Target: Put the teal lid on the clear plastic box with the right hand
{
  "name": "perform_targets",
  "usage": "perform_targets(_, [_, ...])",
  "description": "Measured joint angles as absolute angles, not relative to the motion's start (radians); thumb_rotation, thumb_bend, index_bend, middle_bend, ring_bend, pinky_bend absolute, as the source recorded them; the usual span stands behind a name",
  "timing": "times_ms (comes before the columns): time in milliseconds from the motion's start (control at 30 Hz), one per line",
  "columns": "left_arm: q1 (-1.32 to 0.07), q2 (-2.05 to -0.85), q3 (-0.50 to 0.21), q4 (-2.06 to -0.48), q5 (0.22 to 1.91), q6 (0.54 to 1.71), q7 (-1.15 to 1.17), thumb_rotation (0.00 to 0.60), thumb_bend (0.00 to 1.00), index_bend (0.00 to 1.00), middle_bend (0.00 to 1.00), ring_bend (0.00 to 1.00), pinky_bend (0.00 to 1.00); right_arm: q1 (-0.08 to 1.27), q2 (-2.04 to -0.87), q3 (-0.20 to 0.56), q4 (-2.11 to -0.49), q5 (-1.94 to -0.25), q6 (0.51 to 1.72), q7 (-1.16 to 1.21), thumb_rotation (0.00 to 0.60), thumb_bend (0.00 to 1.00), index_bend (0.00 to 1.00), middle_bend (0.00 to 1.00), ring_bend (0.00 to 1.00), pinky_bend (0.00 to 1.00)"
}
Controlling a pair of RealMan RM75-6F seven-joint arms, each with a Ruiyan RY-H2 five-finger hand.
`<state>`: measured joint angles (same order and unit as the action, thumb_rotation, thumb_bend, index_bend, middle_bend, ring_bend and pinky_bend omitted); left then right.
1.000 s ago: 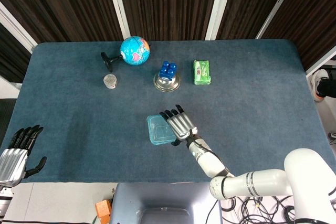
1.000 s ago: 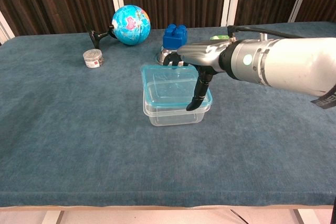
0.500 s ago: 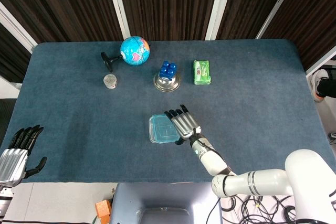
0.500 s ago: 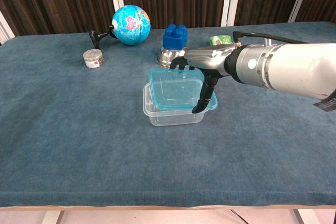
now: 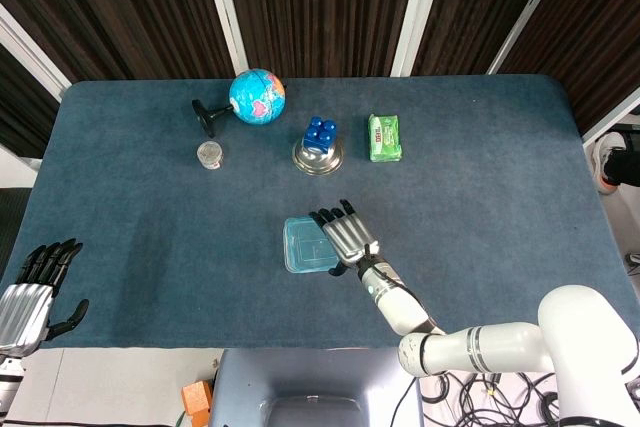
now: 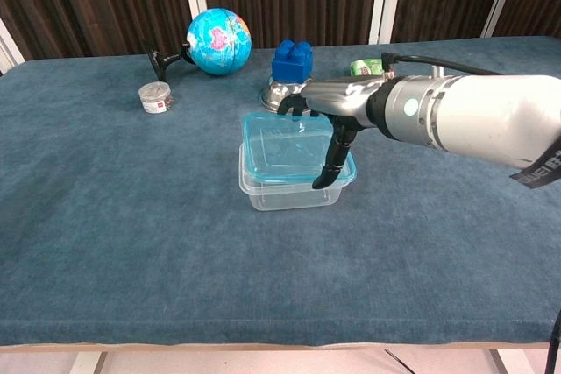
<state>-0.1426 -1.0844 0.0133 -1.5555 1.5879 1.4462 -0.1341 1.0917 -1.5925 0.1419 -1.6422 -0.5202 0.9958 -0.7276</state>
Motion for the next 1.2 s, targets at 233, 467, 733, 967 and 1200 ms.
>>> perform_targets(233, [-0.140, -1.083, 0.013, -1.554, 1.590, 1.452, -0.140, 0.600, 0.35, 0.00, 0.05, 0.03, 0.03, 1.098, -1.600, 0.146, -1.645, -0.509, 1.001, -0.739, 0.600, 0.04, 0.70, 0.31, 0.14, 0.03])
perform_targets(467, [-0.137, -1.081, 0.014, -1.553, 1.593, 1.459, -0.148, 0.600, 0.35, 0.00, 0.05, 0.03, 0.03, 1.102, -1.614, 0.148, -1.638, -0.499, 1.008, -0.747, 0.600, 0.04, 0.70, 0.31, 0.14, 0.03])
perform_targets(733, [-0.136, -1.080, 0.015, -1.550, 1.596, 1.462, -0.152, 0.600, 0.35, 0.00, 0.05, 0.03, 0.03, 1.102, -1.628, 0.148, -1.620, -0.496, 1.003, -0.747, 0.600, 0.04, 0.70, 0.31, 0.14, 0.03])
perform_targets(967, [-0.136, -1.080, 0.014, -1.550, 1.595, 1.461, -0.153, 0.600, 0.35, 0.00, 0.05, 0.03, 0.03, 1.101, -1.642, 0.147, -1.598, -0.492, 0.998, -0.747, 0.600, 0.04, 0.70, 0.31, 0.14, 0.03])
perform_targets(1200, [-0.136, -1.079, 0.014, -1.550, 1.595, 1.460, -0.156, 0.600, 0.35, 0.00, 0.05, 0.03, 0.03, 1.102, -1.649, 0.146, -1.585, -0.489, 0.992, -0.750, 0.600, 0.04, 0.70, 0.31, 0.14, 0.03])
